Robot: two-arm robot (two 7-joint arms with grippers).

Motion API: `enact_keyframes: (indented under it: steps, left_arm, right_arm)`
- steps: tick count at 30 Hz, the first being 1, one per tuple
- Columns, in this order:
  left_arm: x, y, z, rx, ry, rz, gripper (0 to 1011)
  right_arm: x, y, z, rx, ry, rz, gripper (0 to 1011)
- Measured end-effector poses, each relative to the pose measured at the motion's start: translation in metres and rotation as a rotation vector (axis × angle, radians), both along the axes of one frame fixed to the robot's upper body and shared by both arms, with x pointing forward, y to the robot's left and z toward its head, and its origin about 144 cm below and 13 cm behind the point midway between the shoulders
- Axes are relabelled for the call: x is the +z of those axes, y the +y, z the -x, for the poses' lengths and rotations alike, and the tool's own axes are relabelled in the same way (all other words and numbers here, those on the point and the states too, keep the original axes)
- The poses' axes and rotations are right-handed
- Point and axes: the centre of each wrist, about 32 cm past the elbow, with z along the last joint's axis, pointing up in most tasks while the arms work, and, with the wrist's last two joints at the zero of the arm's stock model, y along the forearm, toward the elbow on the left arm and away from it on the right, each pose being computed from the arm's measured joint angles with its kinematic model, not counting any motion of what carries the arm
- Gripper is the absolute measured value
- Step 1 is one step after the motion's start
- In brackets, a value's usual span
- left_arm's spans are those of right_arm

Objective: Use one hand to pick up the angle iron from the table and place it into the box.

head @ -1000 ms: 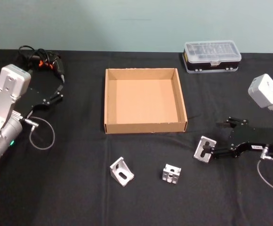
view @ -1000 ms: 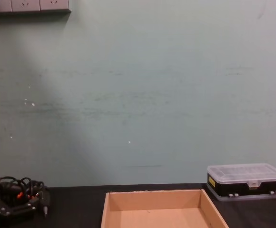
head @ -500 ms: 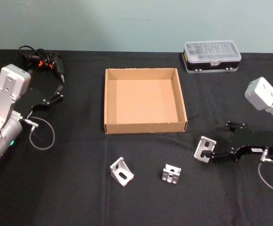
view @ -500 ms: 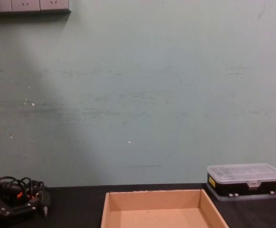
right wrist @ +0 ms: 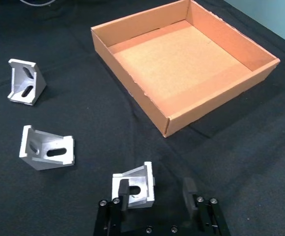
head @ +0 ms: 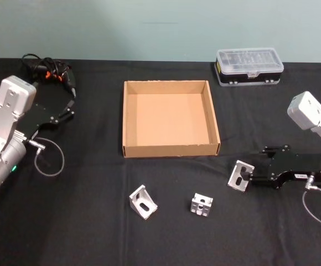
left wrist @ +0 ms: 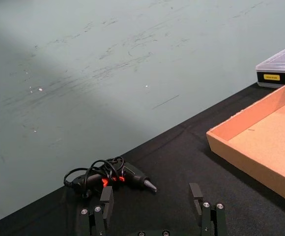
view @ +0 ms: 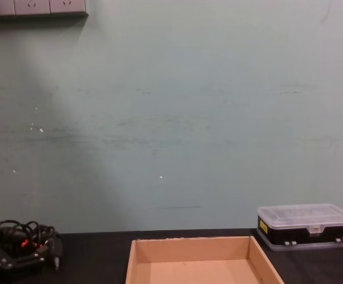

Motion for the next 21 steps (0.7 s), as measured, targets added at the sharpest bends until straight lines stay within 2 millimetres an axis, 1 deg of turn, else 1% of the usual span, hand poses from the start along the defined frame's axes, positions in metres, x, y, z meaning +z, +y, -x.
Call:
enact_keyframes:
  steps: [1,2,3,5,6,8,9,11,16,18,21]
  left_arm:
    - [0.0,0.0,0.0,0.0,0.0,0.0,1000]
    - [0.0,0.0,0.0,0.0,0.0,0.0,1000]
    - [0.0,0.0,0.0,0.0,0.0,0.0,1000]
    - [0.0,0.0,0.0,0.0,0.0,0.0,1000]
    - [0.0,0.0,0.0,0.0,0.0,0.0,1000]
    - [0.0,0.0,0.0,0.0,0.0,0.0,1000]
    - [0.0,0.0,0.0,0.0,0.0,0.0,1000]
    - [0.0,0.0,0.0,0.0,0.0,0.0,1000]
    - [0.0,0.0,0.0,0.0,0.0,0.0,1000]
    - [0.0,0.0,0.0,0.0,0.0,0.0,1000]
    - [0.0,0.0,0.0,0.0,0.0,0.0,1000]
  right_arm:
    - [-0.0004,-0.0006,-0.0006,-0.003,0.0,0.0,684]
    - [-0.0005,-0.0009,-0.0009,-0.004,0.0,0.0,684]
    - [-0.0006,-0.0011,-0.001,-0.005,-0.001,0.0,626]
    - [-0.0009,-0.0016,-0.0015,-0.007,-0.001,-0.001,585]
    - [-0.0012,-0.0022,-0.0021,-0.008,-0.002,-0.001,522]
    - [-0.002,-0.0025,-0.0028,-0.008,0.0,-0.002,484]
    - [-0.0023,-0.0026,-0.0031,-0.008,0.001,-0.002,421]
    - [-0.0029,-0.0025,-0.0037,-0.007,0.001,-0.003,381]
    - [-0.0048,-0.0017,-0.0055,-0.001,0.004,-0.004,198]
    - [-0.0052,-0.0014,-0.006,0.001,0.003,-0.006,148]
    - [-0.0061,-0.0013,-0.0063,0.003,0.002,-0.007,120]
